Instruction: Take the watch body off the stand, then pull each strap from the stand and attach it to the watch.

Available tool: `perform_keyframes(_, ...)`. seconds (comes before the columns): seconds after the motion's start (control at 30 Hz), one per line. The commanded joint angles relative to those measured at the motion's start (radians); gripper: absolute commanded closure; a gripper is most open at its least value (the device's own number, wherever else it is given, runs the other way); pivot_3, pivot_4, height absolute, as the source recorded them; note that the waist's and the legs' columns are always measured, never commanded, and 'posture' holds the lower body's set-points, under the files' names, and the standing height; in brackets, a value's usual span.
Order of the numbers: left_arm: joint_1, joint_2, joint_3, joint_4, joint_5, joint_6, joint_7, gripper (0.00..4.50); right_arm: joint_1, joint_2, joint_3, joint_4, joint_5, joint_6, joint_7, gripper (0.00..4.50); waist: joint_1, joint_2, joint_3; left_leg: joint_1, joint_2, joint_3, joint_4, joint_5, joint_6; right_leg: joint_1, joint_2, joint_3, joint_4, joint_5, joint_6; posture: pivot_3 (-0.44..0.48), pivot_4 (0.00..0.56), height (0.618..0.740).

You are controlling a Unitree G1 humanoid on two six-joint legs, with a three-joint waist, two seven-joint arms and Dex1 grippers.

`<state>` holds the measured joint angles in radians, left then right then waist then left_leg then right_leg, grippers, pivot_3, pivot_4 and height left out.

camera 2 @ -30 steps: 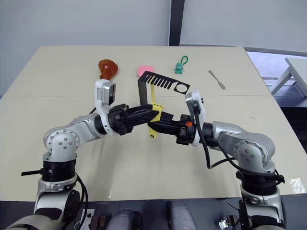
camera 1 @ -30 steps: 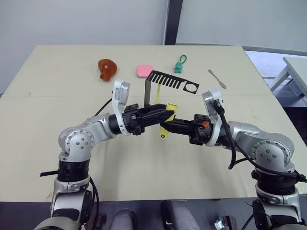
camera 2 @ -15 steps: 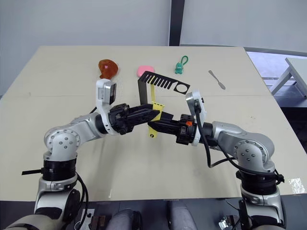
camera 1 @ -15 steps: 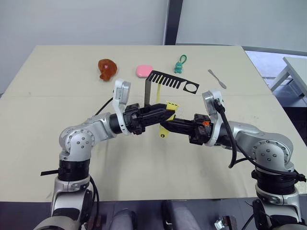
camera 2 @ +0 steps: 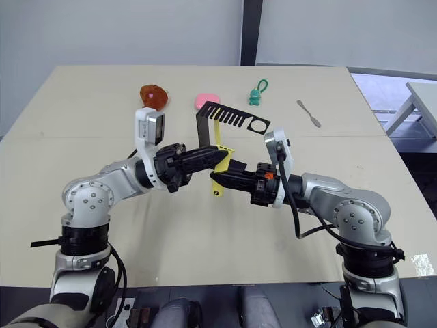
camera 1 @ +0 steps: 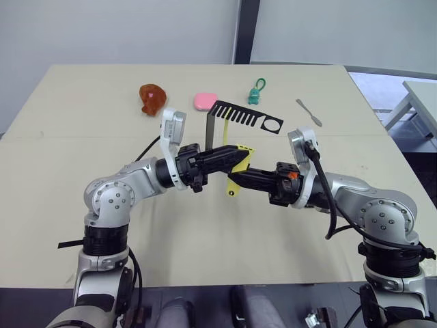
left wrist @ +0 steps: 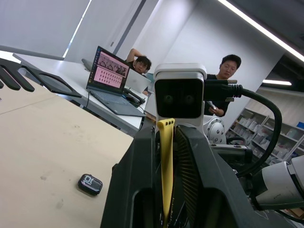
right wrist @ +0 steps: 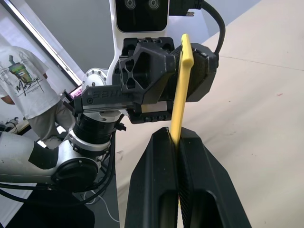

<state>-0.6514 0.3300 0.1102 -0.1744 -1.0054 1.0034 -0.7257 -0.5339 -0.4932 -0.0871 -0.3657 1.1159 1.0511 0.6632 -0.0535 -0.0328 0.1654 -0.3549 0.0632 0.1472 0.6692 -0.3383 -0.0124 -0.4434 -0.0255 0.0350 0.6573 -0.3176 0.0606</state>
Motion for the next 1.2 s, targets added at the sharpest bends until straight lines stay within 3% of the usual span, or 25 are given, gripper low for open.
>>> perform_keyframes(0.03, 0.003, 0.008, 0.000, -0.009, -0.015, -0.004, -0.014, 3.73, -0.007, -0.004, -0.027, -0.012, 0.029, -0.008, -0.009, 4.50, 0.000, 0.000, 0.000, 0.000, 0.000, 0.000, 0.000, 0.000, 0.000, 0.000, 0.000, 0.000, 0.000, 0.000, 0.000, 0.000, 0.150, 0.740)
perform_keyframes(0.83, 0.012, -0.004, 0.000, -0.003, -0.021, -0.012, -0.011, 3.73, -0.014, -0.010, -0.020, -0.010, 0.026, -0.014, -0.010, 4.50, 0.000, 0.000, 0.000, 0.000, 0.000, 0.000, 0.000, 0.000, 0.000, 0.000, 0.000, 0.000, 0.000, 0.000, 0.000, 0.000, 0.150, 0.740)
perform_keyframes(0.93, 0.010, -0.011, 0.011, 0.000, -0.041, -0.004, -0.009, 4.46, -0.016, -0.010, -0.019, -0.008, 0.025, -0.014, -0.009, 4.50, 0.000, 0.000, 0.000, 0.000, 0.000, 0.000, 0.000, 0.000, 0.000, 0.000, 0.000, 0.000, 0.000, 0.000, 0.000, 0.000, 0.150, 0.740)
perform_keyframes(1.2, 0.018, 0.000, 0.008, -0.015, -0.066, 0.004, -0.018, 4.46, -0.016, -0.012, -0.024, -0.016, 0.033, -0.013, -0.015, 4.50, 0.000, 0.000, 0.000, 0.000, 0.000, 0.000, 0.000, 0.000, 0.000, 0.000, 0.000, 0.000, 0.000, 0.000, 0.000, 0.000, 0.150, 0.740)
